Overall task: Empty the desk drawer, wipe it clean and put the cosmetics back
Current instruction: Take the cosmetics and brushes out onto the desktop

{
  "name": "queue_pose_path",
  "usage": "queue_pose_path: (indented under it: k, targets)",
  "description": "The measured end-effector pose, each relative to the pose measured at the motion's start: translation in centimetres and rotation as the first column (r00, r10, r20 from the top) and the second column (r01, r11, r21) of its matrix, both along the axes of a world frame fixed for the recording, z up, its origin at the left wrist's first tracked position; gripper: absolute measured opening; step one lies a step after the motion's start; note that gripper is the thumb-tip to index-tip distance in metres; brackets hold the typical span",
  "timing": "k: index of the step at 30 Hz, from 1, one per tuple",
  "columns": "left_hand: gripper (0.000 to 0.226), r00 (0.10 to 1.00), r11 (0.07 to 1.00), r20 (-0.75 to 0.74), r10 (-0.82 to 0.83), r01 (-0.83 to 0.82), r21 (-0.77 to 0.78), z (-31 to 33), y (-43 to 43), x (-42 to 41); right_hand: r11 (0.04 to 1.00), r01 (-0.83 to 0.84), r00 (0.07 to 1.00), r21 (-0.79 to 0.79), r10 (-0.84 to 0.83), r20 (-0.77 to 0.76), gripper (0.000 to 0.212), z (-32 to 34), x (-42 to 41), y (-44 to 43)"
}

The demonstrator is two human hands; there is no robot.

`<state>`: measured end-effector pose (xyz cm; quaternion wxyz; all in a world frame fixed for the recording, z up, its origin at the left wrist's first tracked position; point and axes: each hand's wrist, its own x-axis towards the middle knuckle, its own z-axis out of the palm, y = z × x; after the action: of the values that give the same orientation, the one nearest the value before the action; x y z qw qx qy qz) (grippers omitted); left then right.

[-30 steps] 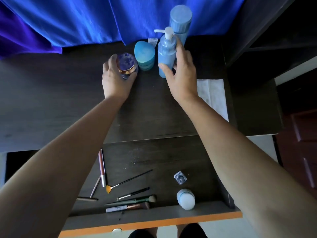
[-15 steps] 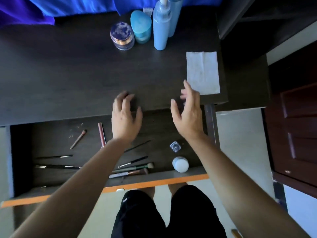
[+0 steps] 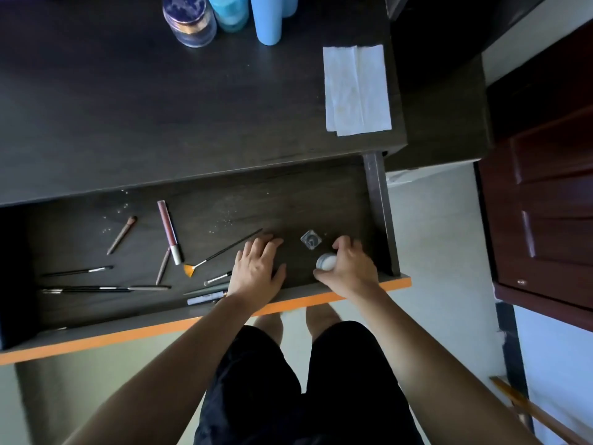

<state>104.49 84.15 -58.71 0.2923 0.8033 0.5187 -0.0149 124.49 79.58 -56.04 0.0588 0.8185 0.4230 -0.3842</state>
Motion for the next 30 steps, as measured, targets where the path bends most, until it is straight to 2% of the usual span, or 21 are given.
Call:
queue_pose_path:
  k: [6,9,12,16,21,24,27,30]
  targets:
    - [0.070,0.996,0.996,0.014,-0.092,0.092,0.002,0.2,1.0,4.6,0.989,0.040,0.997,0.146,-0.050,0.064,0.059,-0.1,2.2,0.2]
    - [0.065,0.996,0.995,-0.005,-0.095,0.094,-0.010,0.1,1.3,6.4,0.981,0.053,0.997,0.185,-0.063,0.047,0.059,-0.2,2.9,0.1]
    - [0.046,0.999,1.000,0.041,-0.003,0.002,0.003,0.3,1.6,7.2,0.966,0.077,0.997,0.245,-0.078,-0.009,0.060,0.1,3.4,0.1]
    - [0.041,0.981,0.987,0.140,0.133,-0.145,0.075,2.5,2.3,6.7,0.902,0.093,0.996,0.421,-0.085,-0.039,0.060,1.8,3.6,1.0]
    - [0.044,0.909,0.893,0.269,0.319,-0.384,0.236,7.9,6.6,5.5,0.681,0.077,0.996,0.729,-0.016,-0.091,0.056,5.3,3.5,5.3]
    - [0.047,0.854,0.830,0.335,0.398,-0.491,0.265,10.2,10.9,4.6,0.567,0.054,0.996,0.822,0.033,-0.088,0.058,7.7,2.9,10.2]
    - [0.049,0.807,0.795,0.373,0.458,-0.560,0.234,11.1,15.6,4.0,0.612,0.060,0.989,0.789,0.070,-0.130,0.069,8.9,2.3,15.8]
    - [0.045,0.711,0.731,0.424,0.561,-0.666,0.149,10.5,19.5,4.0,0.644,0.064,0.983,0.763,0.091,-0.159,0.076,8.5,1.7,20.9]
